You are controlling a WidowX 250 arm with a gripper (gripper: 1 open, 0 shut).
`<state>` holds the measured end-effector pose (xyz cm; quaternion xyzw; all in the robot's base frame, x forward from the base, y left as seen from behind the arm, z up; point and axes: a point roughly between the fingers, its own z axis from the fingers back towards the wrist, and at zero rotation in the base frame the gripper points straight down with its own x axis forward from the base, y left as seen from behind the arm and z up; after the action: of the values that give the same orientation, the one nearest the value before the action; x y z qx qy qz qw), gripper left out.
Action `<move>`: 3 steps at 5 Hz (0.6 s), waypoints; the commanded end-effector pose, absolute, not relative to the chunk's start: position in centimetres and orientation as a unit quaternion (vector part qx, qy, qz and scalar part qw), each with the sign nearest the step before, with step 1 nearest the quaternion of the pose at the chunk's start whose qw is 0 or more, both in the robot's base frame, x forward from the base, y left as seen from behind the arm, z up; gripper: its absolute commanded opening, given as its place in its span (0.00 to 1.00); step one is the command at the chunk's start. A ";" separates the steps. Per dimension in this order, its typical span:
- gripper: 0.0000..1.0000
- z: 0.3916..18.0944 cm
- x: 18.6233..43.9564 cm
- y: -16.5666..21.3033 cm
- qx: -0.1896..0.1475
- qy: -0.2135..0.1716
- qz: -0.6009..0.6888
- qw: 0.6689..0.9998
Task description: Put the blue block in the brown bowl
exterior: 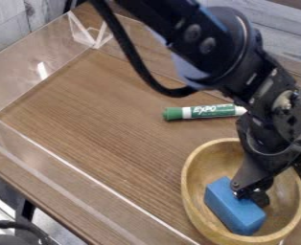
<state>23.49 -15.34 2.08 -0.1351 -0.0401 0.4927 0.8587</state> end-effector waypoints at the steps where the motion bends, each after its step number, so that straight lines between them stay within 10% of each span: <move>1: 1.00 -0.4 20.6 -14.1 -0.081 -0.011 0.490 0.868; 3: 1.00 -0.7 20.1 -13.9 -0.072 -0.007 0.490 0.869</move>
<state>23.46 -15.36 2.07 -0.1335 -0.0422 0.4925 0.8590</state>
